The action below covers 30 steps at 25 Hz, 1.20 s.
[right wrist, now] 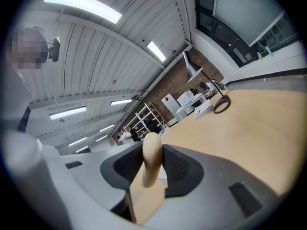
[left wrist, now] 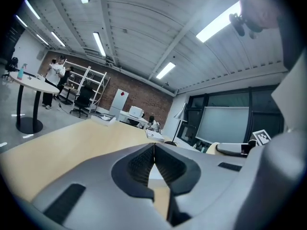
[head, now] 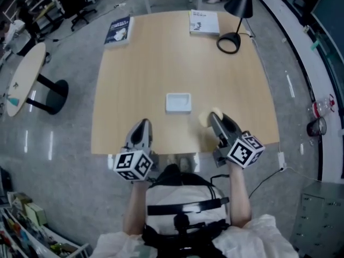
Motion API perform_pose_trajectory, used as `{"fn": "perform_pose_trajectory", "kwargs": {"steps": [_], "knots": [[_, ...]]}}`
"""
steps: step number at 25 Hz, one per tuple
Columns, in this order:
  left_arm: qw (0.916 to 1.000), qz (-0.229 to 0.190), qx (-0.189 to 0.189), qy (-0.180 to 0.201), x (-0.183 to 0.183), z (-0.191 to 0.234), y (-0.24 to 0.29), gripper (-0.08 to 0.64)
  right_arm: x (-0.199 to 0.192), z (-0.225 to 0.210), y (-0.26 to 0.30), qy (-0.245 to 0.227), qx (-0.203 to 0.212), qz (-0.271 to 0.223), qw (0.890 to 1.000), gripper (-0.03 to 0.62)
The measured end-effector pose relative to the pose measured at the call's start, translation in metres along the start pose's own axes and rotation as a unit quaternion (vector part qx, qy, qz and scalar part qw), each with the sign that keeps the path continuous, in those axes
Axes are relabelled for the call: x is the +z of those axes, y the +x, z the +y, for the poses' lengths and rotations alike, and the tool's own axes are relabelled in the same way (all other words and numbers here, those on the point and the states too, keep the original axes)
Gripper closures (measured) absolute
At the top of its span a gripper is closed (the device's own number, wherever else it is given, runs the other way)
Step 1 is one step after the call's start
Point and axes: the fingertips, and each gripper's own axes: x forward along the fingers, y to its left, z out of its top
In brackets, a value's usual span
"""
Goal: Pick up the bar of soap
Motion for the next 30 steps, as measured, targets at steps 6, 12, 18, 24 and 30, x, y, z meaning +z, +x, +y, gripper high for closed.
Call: {"fn": "perform_pose_trajectory", "kwargs": {"steps": [6, 12, 18, 24, 30], "knots": [[0.9994, -0.034, 0.003, -0.006, 0.006, 0.013, -0.060, 0.548, -0.007, 0.037, -0.039, -0.006, 0.003, -0.034, 0.999, 0.460], [0.9984, -0.054, -0.014, -0.006, -0.004, 0.009, -0.148, 0.548, -0.039, 0.104, -0.103, 0.000, 0.013, -0.068, 0.998, 0.462], [0.9973, -0.062, -0.025, 0.028, -0.022, -0.010, -0.278, 0.548, -0.102, 0.189, -0.183, -0.010, 0.009, -0.076, 0.997, 0.462], [0.9981, -0.048, -0.010, 0.037, -0.055, -0.026, -0.387, 0.548, -0.154, 0.255, -0.258, -0.015, 0.007, -0.064, 0.998, 0.460], [0.9977, -0.058, 0.002, 0.033, -0.077, -0.051, -0.455, 0.548, -0.184, 0.288, -0.323, -0.011, 0.015, -0.060, 0.998, 0.460]]}}
